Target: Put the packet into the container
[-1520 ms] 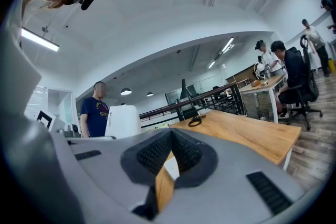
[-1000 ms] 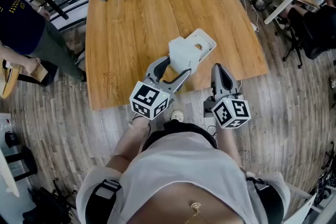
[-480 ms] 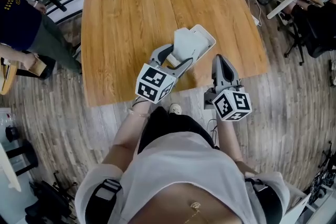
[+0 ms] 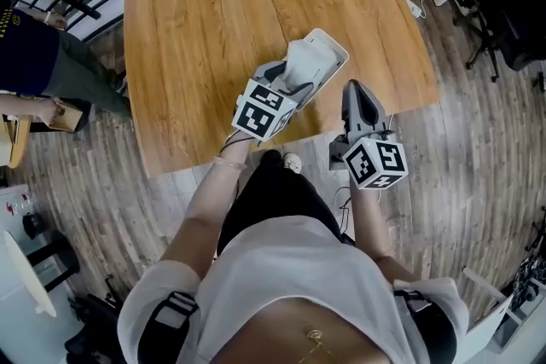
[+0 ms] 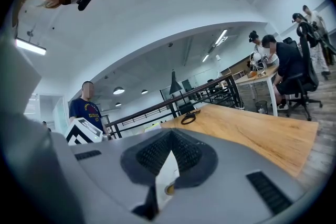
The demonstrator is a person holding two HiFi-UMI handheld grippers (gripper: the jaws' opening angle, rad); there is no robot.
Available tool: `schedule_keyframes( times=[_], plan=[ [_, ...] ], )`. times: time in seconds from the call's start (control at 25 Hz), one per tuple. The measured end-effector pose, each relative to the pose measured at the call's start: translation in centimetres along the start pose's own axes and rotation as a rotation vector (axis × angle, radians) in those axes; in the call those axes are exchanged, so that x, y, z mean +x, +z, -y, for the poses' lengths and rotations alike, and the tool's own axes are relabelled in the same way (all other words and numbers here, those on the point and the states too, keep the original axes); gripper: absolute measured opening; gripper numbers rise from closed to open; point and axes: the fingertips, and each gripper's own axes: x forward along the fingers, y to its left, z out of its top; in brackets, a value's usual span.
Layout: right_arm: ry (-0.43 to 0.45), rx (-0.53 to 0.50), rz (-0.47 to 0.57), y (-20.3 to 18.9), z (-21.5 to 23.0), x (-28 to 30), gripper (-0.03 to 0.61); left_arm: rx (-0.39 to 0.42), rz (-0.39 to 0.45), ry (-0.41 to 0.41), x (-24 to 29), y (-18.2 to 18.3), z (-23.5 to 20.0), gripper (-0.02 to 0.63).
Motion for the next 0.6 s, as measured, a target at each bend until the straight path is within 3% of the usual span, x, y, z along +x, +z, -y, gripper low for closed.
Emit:
schedule_keyframes(
  times=[0.6],
  plan=[
    [-0.091, 0.016, -0.016, -1.2, 1.8, -1.0, 0.011, 0.067, -0.311, -0.011, 5.2, -3.5, -0.8, 0.295]
  ],
)
